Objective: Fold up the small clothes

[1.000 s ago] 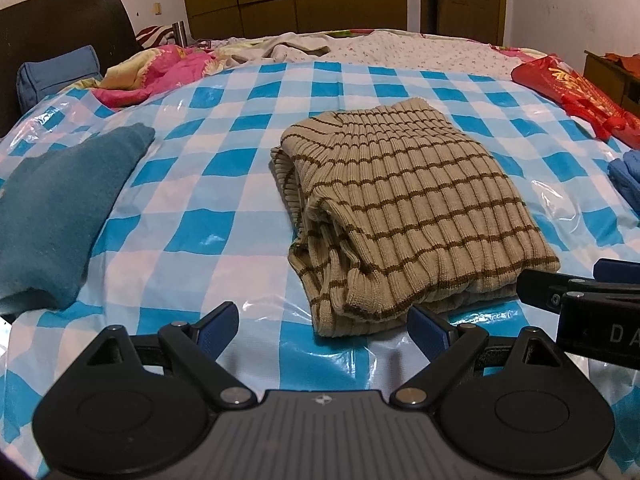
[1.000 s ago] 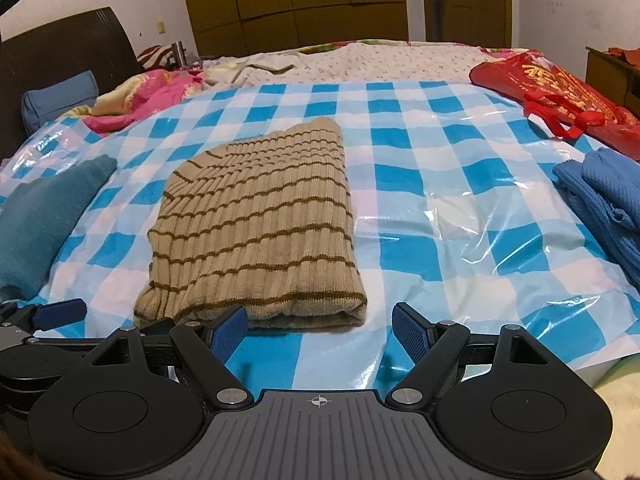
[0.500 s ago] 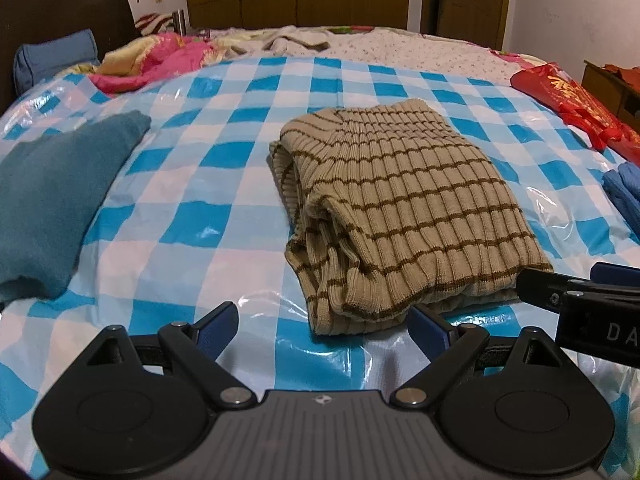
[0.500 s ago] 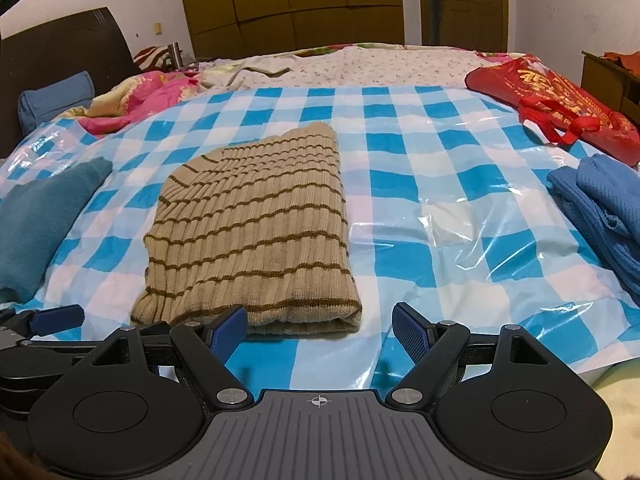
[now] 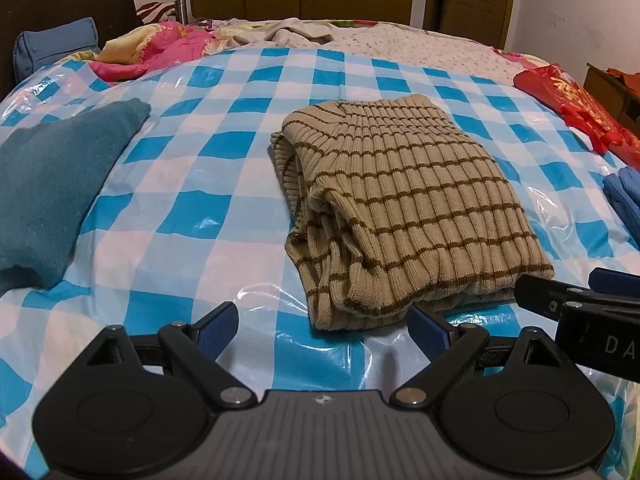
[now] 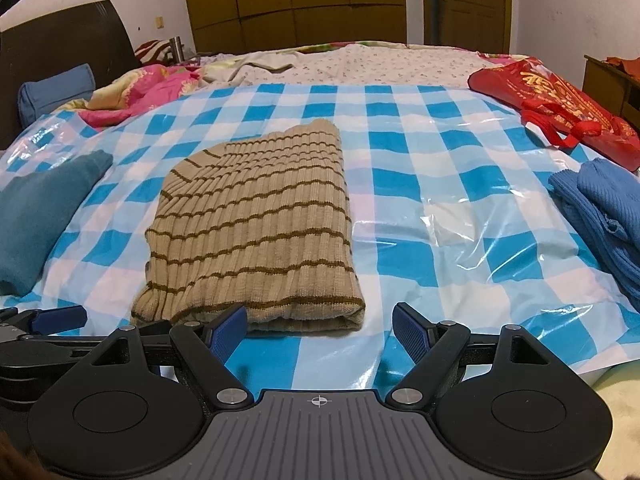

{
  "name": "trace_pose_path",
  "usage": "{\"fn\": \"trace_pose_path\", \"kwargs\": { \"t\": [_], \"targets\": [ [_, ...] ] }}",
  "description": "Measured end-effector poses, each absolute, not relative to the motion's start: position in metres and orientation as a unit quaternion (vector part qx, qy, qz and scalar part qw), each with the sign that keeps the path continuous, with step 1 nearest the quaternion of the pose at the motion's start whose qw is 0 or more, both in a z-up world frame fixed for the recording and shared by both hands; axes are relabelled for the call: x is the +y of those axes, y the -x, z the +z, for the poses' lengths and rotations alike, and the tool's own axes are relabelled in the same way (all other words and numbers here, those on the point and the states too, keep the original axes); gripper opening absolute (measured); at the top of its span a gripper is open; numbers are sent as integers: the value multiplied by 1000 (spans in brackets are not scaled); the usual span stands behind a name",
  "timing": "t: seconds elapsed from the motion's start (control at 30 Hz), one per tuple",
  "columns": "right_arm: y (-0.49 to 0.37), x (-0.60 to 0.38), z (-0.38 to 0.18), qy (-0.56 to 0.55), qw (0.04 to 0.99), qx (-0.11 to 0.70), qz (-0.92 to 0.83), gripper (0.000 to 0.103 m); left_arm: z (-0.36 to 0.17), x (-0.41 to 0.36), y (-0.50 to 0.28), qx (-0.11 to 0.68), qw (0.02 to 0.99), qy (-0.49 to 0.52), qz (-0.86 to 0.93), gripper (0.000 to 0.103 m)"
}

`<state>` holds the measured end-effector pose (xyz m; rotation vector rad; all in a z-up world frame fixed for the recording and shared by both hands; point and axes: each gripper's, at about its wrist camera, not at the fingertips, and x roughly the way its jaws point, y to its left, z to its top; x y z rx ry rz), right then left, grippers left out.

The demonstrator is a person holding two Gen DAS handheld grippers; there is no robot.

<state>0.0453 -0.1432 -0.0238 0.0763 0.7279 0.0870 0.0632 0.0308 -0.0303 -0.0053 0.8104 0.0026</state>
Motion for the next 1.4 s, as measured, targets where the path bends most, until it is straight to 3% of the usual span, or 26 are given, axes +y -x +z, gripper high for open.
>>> {"fn": "trace_pose_path", "kwargs": {
  "t": [1.4],
  "targets": [
    [-48, -148, -38, -49, 926, 372, 47, 82, -40, 26, -68, 414, 910, -12, 6, 101]
  ]
}}
